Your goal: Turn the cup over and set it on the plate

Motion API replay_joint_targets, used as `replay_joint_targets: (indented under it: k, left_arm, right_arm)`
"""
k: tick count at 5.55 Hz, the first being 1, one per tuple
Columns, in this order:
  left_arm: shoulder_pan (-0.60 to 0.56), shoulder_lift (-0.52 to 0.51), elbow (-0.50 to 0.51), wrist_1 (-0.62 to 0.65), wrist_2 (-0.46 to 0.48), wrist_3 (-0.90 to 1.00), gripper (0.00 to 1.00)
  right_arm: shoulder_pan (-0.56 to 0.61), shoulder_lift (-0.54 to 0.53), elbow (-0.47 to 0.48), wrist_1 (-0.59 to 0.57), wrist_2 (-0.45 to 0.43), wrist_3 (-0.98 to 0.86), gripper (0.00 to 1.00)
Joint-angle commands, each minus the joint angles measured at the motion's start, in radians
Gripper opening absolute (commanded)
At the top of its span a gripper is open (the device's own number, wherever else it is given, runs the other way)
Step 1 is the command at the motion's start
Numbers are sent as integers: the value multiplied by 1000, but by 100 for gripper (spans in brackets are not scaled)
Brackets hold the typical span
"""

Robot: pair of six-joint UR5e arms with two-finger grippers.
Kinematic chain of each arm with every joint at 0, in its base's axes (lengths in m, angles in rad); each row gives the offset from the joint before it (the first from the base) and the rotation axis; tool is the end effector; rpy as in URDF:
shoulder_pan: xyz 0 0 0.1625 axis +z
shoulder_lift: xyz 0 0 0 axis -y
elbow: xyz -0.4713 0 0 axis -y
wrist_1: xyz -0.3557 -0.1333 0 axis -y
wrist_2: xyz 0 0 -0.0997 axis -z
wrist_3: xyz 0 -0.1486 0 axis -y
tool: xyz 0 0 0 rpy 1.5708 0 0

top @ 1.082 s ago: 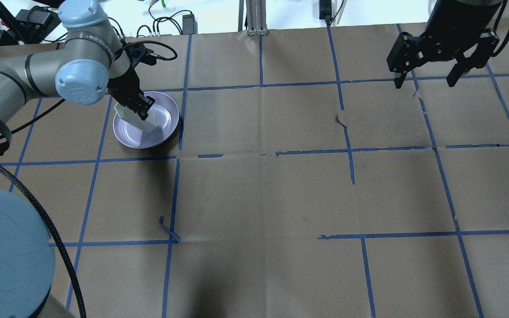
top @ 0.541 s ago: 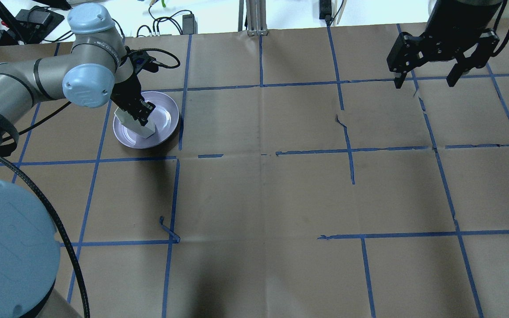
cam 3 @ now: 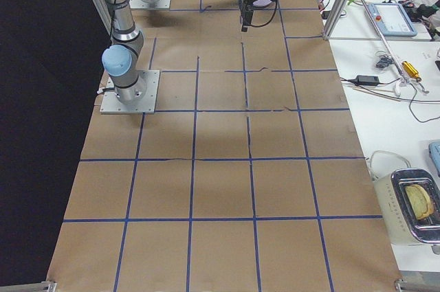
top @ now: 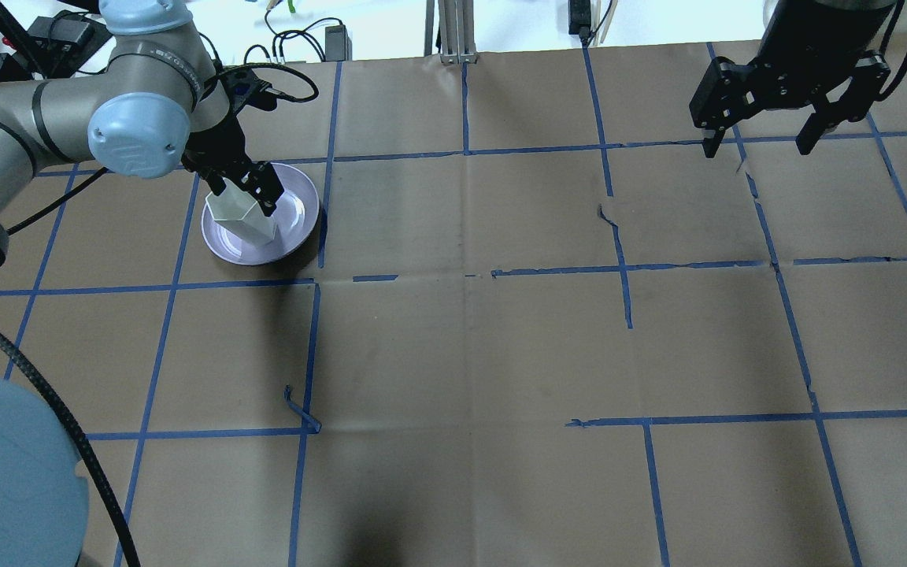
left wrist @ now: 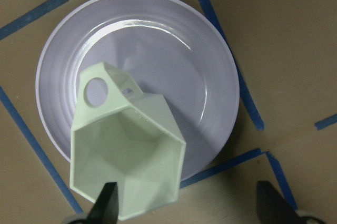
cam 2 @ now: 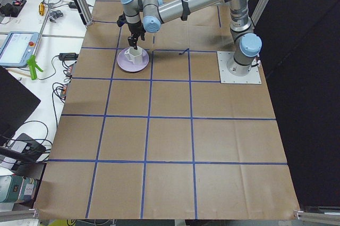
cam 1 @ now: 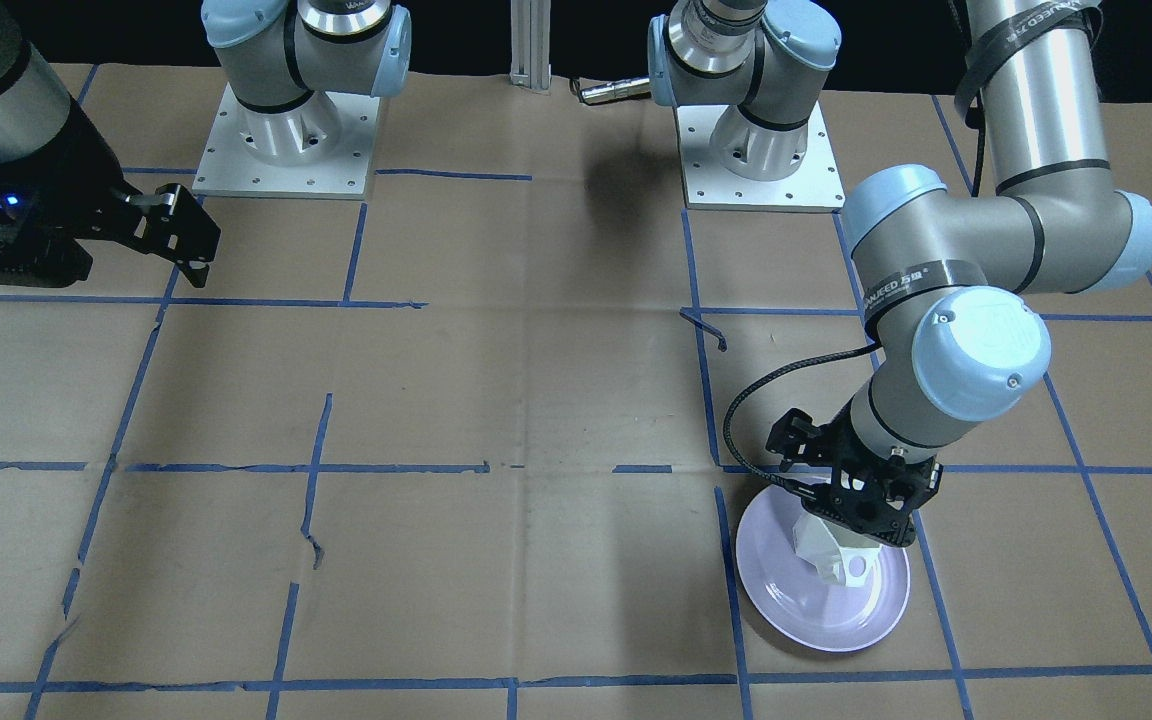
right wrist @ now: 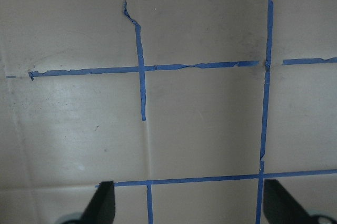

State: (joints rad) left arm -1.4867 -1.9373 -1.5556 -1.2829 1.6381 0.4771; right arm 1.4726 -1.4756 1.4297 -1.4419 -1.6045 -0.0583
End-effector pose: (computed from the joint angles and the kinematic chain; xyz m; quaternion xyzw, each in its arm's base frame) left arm -0.0731 -0.6012 0.3258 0.1961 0.9795 0.0398 0.0235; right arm 0.0799 -0.4974 0.4917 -0.0192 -0.9988 -0.0427 0.0135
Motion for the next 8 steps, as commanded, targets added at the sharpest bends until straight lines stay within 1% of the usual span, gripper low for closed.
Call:
replay_joint_targets:
  k: [1, 2, 3, 4, 5, 8]
  left_arm:
    - [-10, 146, 34, -161, -65, -180, 99]
    - [-36, 208, 79, -265, -69, -248, 99]
    - [-59, 249, 110, -339, -61, -329, 99]
    - [-87, 285, 105, -339, -63, -383, 99]
    - [-95, 306, 82, -326, -58, -385, 99]
    - [-95, 307, 81, -314, -63, -385, 99]
  right_arm:
    - [0, 0, 0, 0, 0, 0, 100]
    - [0, 0, 0, 0, 0, 0, 100]
    - [0, 0, 0, 0, 0, 0, 100]
    - [0, 0, 0, 0, 0, 0, 100]
    - [0, 0, 0, 0, 0, 0, 100]
    - [0, 0, 0, 0, 0, 0, 100]
